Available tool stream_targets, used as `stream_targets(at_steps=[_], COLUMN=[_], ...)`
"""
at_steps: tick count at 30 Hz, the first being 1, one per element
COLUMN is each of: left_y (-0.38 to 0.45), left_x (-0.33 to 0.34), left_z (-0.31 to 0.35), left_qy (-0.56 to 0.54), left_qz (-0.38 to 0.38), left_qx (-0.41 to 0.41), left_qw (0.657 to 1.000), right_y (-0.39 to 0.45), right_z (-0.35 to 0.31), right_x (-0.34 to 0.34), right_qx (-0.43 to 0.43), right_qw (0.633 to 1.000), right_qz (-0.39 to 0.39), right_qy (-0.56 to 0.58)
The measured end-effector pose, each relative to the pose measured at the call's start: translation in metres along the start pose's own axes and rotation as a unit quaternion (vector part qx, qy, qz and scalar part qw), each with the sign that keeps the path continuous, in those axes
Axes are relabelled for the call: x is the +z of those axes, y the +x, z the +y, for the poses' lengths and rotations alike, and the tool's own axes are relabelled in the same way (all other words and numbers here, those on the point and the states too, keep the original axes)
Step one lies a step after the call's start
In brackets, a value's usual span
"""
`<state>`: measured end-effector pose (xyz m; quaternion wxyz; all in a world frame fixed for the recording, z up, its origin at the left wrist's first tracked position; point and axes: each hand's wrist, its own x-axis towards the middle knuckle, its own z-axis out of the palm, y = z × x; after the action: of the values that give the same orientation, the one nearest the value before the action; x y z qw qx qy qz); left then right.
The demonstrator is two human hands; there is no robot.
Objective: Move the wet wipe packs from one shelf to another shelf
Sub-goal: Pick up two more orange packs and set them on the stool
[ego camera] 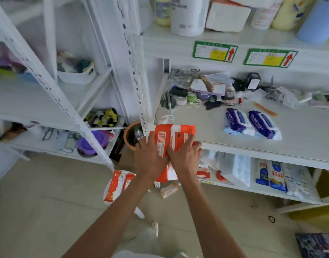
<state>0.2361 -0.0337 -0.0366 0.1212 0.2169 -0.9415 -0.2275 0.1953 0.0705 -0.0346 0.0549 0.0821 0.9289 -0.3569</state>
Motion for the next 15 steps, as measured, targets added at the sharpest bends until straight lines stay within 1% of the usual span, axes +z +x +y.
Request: stream_targets(at_steps=[4,7,11,13,15], left_y=[-0.017,-0.013,0.009,0.028,0.046], left_x=[-0.013,-0.016,-0.017,-0.008,0.012], left_z=[-0.07,-0.134,-0.224,-0.27,-0.316], left_qy=[-0.004,0.003,-0.019,-0.035,-0.038], left_qz=[0.008,-0.01,-0.044,-0.063,-0.1], left_qx=[-0.03,-0.048,-0.064,-0.085,-0.121], left_qw=[1.0,0.999,0.997,0.994,0.987], right_y=[-0.042,-0.066,-0.084,-0.085,-0.078], right_z=[-0.022,-0.042,-0.079,-0.092,-0.095], right_x=[0.043,0.098,0.185,0.234,0.284], right_qx=[-0.02,-0.021,0.034,0.06,0.079], right_qw=[0.999,0.999,0.998,0.995,0.993], right_qz=[-0.027,-0.04,-0.04,-0.052,-0.057], right_qy=[-0.034,-0.03,-0.036,-0.058,-0.074])
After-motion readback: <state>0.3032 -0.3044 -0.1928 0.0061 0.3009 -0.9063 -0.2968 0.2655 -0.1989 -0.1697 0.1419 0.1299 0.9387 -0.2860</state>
